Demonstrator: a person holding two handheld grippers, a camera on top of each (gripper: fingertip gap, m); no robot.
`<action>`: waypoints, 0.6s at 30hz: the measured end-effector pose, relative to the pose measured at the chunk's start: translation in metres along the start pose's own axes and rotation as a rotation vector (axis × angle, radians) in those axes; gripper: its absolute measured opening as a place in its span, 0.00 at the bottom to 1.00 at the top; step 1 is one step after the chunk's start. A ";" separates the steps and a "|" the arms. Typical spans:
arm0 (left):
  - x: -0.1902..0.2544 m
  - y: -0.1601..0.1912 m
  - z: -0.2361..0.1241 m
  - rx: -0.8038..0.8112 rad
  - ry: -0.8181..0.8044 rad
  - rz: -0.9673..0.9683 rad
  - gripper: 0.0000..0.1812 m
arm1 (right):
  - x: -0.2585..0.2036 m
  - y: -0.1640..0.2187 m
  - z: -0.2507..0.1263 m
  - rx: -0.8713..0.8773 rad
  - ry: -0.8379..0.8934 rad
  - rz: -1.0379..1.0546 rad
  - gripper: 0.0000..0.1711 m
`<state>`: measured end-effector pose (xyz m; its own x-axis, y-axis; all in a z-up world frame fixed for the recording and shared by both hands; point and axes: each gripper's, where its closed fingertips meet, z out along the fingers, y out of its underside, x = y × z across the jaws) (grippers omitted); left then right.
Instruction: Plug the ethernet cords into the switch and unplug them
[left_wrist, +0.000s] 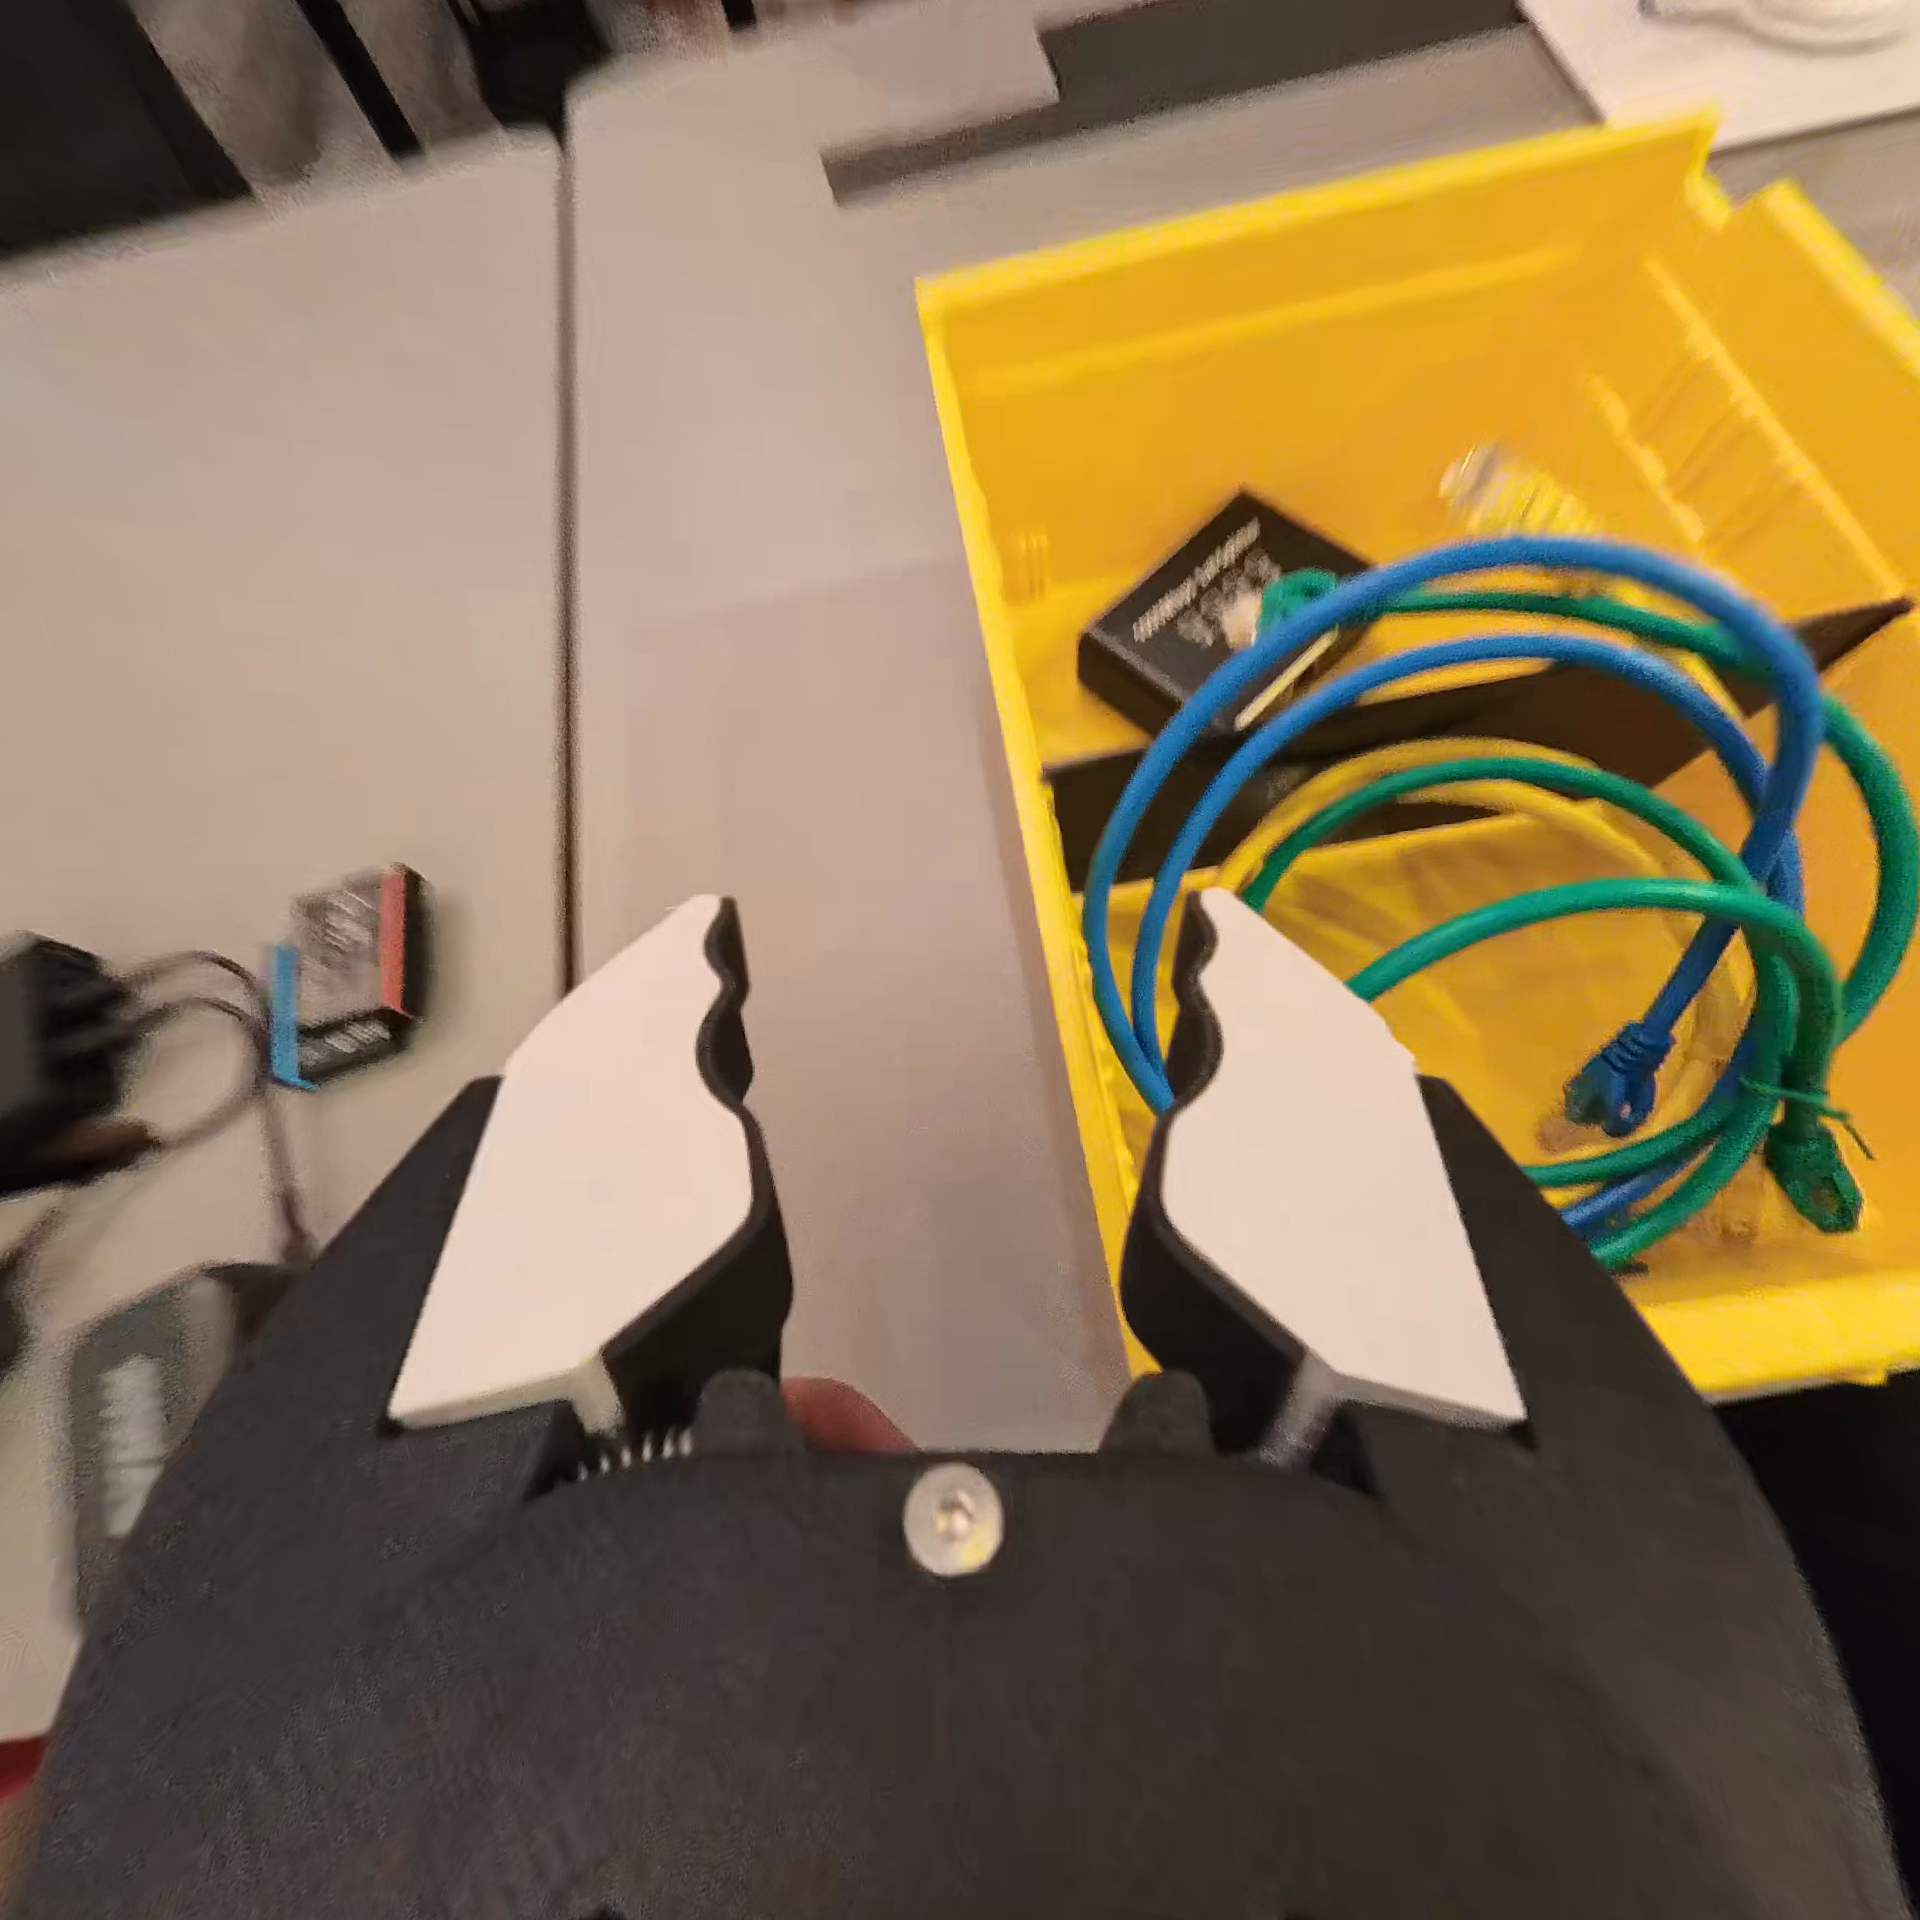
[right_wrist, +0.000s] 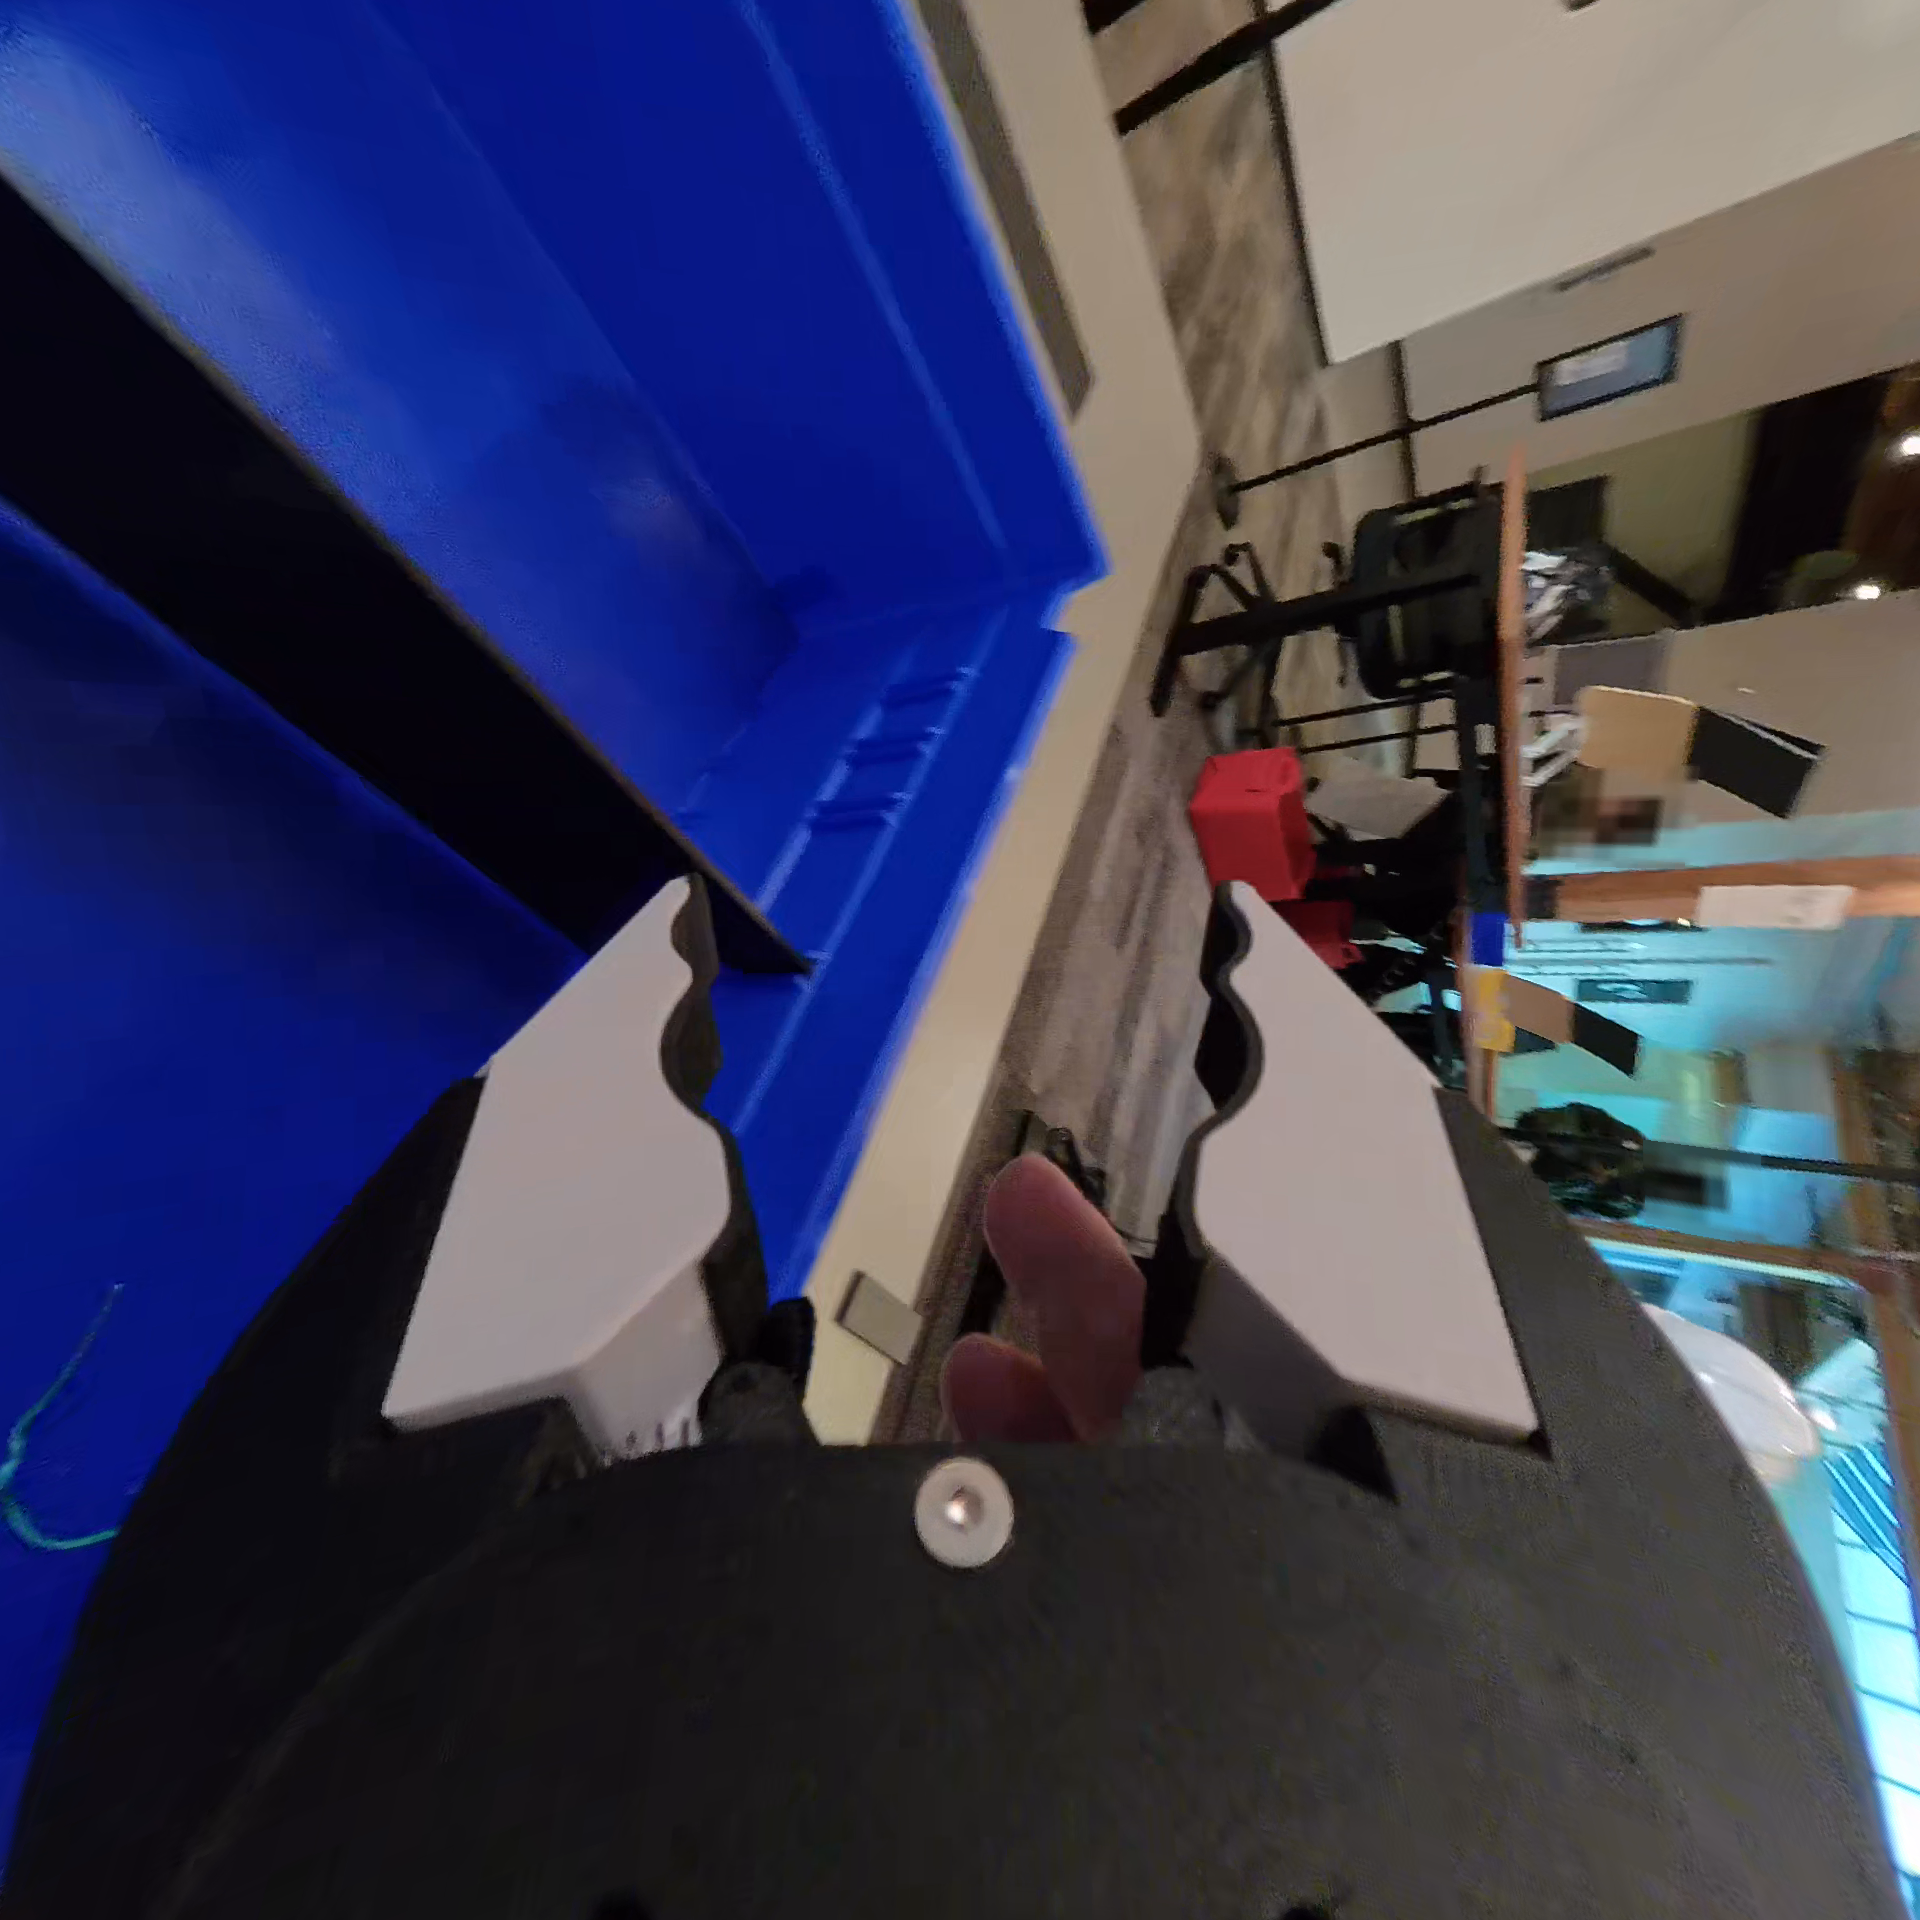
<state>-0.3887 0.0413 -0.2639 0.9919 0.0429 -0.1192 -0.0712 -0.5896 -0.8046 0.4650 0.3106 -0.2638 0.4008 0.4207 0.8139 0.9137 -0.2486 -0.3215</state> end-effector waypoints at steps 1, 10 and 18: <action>-0.001 -0.014 -0.007 0.035 -0.020 0.040 0.45 | 0.009 -0.002 -0.005 0.002 0.030 0.001 0.54; 0.072 -0.131 0.033 -0.017 0.108 0.473 0.43 | 0.014 -0.132 -0.090 0.319 0.042 0.056 0.37; 0.098 -0.071 0.129 -0.615 0.236 0.732 0.43 | -0.084 -0.254 -0.161 0.635 -0.238 0.055 0.31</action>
<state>-0.2998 0.1917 -0.2935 0.7248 -0.6229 -0.2945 -0.6758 -0.7260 -0.1277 0.1881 0.1981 -0.1722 0.3848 0.6206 0.6832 0.7247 0.2552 -0.6401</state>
